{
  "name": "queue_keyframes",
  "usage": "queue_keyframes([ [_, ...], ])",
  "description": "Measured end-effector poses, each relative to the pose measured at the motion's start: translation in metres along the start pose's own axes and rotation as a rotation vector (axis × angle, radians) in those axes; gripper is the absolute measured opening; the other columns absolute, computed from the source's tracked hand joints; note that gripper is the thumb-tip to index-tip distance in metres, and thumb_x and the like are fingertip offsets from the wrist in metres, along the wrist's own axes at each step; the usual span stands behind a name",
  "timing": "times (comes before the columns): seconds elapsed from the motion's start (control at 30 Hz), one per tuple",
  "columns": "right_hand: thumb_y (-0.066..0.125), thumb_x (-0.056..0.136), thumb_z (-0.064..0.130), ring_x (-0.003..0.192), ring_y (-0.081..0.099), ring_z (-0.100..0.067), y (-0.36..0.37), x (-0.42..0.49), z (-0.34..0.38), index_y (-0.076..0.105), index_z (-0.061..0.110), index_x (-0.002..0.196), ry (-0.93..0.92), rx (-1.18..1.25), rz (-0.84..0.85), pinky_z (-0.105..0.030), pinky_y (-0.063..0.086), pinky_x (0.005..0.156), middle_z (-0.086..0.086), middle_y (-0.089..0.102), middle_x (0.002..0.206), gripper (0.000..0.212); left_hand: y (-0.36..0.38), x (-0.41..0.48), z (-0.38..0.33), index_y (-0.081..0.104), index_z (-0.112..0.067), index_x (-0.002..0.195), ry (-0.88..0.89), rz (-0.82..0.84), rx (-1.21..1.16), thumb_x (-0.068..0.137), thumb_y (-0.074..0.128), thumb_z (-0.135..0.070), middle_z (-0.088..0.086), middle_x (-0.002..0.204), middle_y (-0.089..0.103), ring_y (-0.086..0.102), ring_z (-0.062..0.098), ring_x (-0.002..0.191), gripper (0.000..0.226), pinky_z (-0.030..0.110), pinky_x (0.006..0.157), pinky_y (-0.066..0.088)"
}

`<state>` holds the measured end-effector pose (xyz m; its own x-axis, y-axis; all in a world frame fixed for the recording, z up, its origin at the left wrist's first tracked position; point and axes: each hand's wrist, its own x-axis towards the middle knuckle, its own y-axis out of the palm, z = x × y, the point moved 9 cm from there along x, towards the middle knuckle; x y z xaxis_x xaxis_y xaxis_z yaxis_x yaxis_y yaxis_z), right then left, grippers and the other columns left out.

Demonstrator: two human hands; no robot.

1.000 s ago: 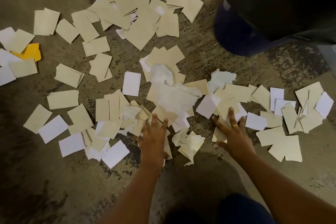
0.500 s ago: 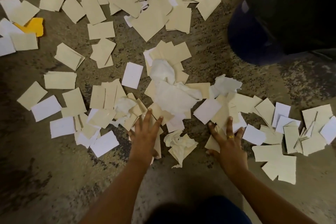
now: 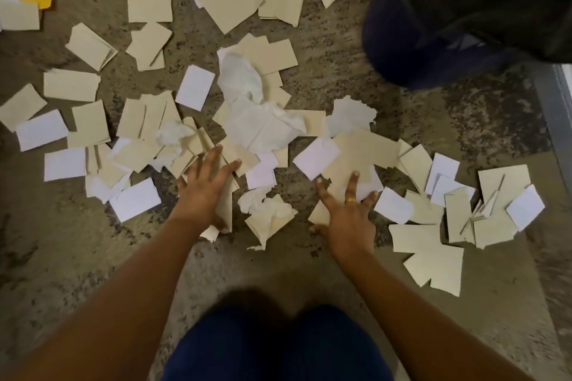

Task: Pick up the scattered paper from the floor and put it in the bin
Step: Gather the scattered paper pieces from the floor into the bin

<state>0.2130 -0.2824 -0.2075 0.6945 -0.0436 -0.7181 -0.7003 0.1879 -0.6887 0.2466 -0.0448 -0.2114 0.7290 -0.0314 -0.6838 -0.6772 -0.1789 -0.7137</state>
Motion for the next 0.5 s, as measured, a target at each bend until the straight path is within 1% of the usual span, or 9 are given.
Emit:
queue_keyframes([
  [0.1, 0.060, 0.084, 0.045, 0.139, -0.010, -0.051, -0.003, -0.001, -0.002, -0.007, 0.048, 0.144, -0.003, -0.019, -0.034, -0.055, 0.042, 0.097, -0.009, -0.026, 0.154, 0.091, -0.003, 0.000, 0.001, 0.013, -0.037, 0.147, 0.028, -0.053, 0.009, 0.047, 0.092, -0.023, -0.003, 0.157, -0.015, -0.009, 0.032, 0.144, 0.129, 0.064, 0.113, 0.011],
  [0.2, 0.063, 0.081, 0.048, 0.141, -0.006, -0.048, -0.005, -0.002, -0.005, -0.005, 0.050, 0.143, 0.007, 0.005, -0.073, -0.051, 0.045, 0.095, -0.005, -0.024, 0.155, 0.092, -0.004, -0.003, 0.001, 0.011, -0.038, 0.148, 0.060, -0.075, 0.026, 0.048, 0.091, -0.028, -0.004, 0.158, -0.013, -0.008, 0.031, 0.145, 0.128, 0.062, 0.113, 0.012],
  [0.3, 0.068, 0.078, 0.048, 0.142, 0.000, -0.043, -0.008, -0.003, -0.009, 0.000, 0.046, 0.145, 0.020, 0.061, -0.139, -0.050, 0.042, 0.098, -0.001, -0.021, 0.156, 0.095, -0.003, -0.005, 0.003, 0.015, -0.035, 0.148, 0.115, -0.111, 0.034, 0.049, 0.090, -0.035, -0.003, 0.159, -0.005, -0.004, 0.029, 0.145, 0.124, 0.058, 0.114, 0.016],
  [0.37, 0.067, 0.078, 0.049, 0.143, 0.006, -0.039, -0.017, -0.006, -0.011, 0.002, 0.044, 0.145, 0.014, 0.056, -0.210, -0.051, 0.039, 0.102, -0.002, -0.015, 0.157, 0.094, -0.003, -0.006, 0.005, 0.022, -0.030, 0.147, 0.161, -0.159, 0.010, 0.054, 0.088, -0.039, -0.003, 0.158, 0.007, 0.002, 0.027, 0.145, 0.114, 0.052, 0.117, 0.016],
  [0.4, 0.067, 0.078, 0.050, 0.143, 0.007, -0.037, -0.023, -0.007, -0.011, 0.005, 0.044, 0.145, 0.008, 0.059, -0.251, -0.052, 0.035, 0.106, -0.002, -0.011, 0.158, 0.092, -0.005, -0.008, 0.006, 0.026, -0.026, 0.146, 0.176, -0.196, -0.022, 0.059, 0.086, -0.037, -0.004, 0.158, 0.013, 0.006, 0.024, 0.145, 0.106, 0.045, 0.119, 0.013],
  [0.47, 0.067, 0.075, 0.055, 0.144, 0.004, -0.034, -0.036, -0.011, -0.011, 0.016, 0.044, 0.144, -0.001, 0.098, -0.314, -0.056, 0.024, 0.110, 0.000, -0.005, 0.158, 0.086, -0.009, -0.017, 0.007, 0.036, -0.021, 0.142, 0.184, -0.287, -0.133, 0.068, 0.082, -0.027, -0.003, 0.155, 0.024, 0.016, 0.020, 0.144, 0.088, 0.032, 0.118, 0.011],
  [0.5, 0.069, 0.072, 0.057, 0.144, 0.004, -0.032, -0.043, -0.013, -0.012, 0.023, 0.045, 0.142, -0.007, 0.136, -0.343, -0.057, 0.021, 0.110, 0.001, -0.002, 0.158, 0.085, -0.010, -0.022, 0.007, 0.040, -0.020, 0.140, 0.187, -0.332, -0.200, 0.070, 0.081, -0.022, -0.002, 0.154, 0.028, 0.020, 0.019, 0.142, 0.082, 0.029, 0.117, 0.014],
])
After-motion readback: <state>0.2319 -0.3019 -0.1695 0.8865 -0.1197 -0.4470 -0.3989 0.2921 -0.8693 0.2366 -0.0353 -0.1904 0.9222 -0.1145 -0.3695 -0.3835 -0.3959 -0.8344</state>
